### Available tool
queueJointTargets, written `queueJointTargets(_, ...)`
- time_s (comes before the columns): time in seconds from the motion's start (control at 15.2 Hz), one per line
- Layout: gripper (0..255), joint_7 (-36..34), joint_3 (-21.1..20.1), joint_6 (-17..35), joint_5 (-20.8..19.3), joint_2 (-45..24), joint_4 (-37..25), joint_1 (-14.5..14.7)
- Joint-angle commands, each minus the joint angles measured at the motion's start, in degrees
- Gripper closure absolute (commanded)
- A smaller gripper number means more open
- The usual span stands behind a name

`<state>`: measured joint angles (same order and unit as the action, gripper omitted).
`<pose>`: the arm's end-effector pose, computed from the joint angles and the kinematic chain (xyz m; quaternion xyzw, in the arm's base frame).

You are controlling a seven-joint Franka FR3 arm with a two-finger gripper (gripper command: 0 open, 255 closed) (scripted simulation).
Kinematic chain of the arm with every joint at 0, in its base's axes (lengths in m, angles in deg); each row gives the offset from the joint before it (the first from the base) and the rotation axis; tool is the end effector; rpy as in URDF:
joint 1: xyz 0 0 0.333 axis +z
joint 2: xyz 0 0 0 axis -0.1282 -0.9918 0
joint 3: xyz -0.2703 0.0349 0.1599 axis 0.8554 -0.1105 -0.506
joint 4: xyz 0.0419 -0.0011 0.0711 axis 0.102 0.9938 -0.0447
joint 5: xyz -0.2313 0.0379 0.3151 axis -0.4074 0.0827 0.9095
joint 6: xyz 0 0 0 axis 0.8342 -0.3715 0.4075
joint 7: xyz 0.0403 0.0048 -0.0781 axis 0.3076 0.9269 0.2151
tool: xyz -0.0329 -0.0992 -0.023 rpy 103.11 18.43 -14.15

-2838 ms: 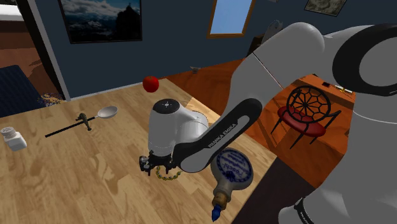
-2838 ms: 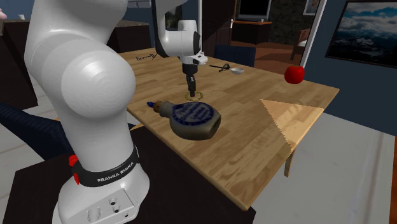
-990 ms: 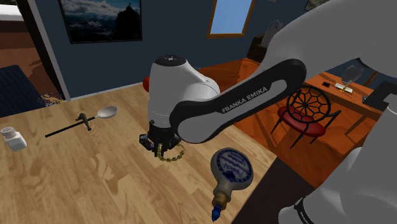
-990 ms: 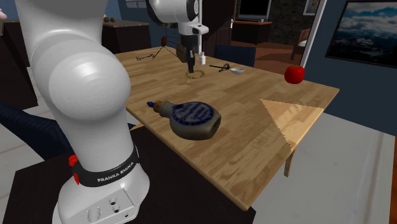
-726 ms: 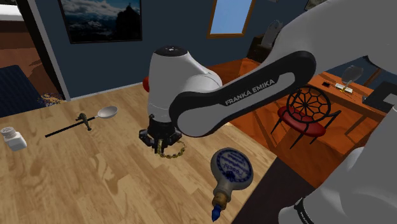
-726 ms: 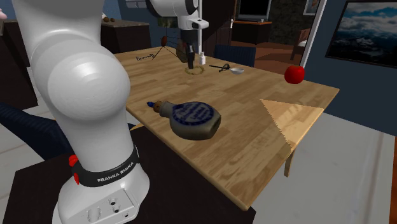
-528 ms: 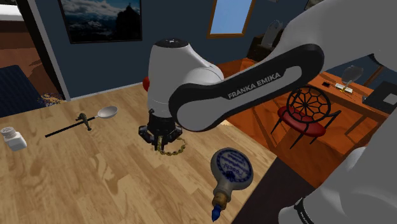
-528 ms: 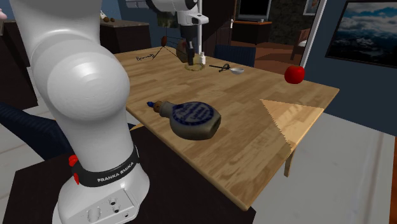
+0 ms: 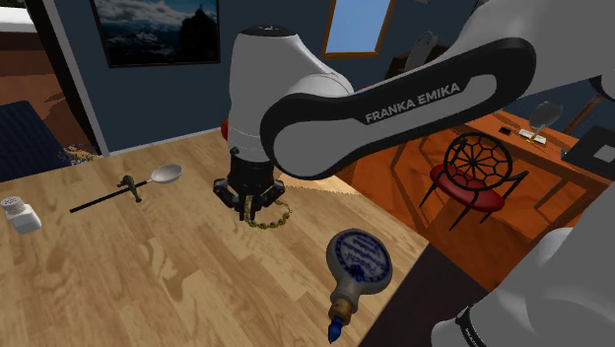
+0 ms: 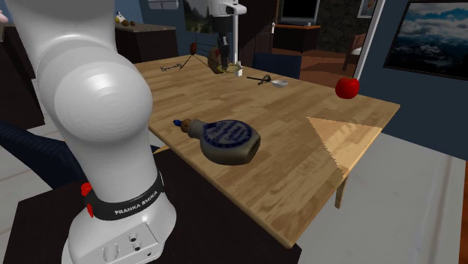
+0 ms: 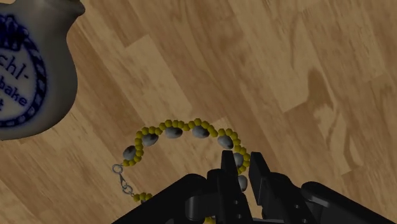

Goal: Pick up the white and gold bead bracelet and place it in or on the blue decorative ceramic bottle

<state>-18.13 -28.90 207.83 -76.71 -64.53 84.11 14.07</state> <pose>0.4454 0.3469 0.3969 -0.9783 0.2053 -0.0222 0.0148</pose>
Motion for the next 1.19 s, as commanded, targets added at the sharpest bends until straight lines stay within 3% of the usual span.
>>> queueJointTargets(0.0,255,0.5,0.0,-1.6,0.7,0.9,-0.8,-0.1)
queueJointTargets(0.07,255,0.6,0.0,-2.1,0.8,1.1,-1.1,-0.2)
queueJointTargets(0.33,255,6.8,1.2,-0.4,7.2,11.0,9.0,-1.6)
queueJointTargets(0.66,255,14.3,4.9,-0.4,13.6,23.0,20.2,-0.9)
queueJointTargets(1.12,255,22.7,11.7,-3.7,17.5,39.5,33.8,1.3)
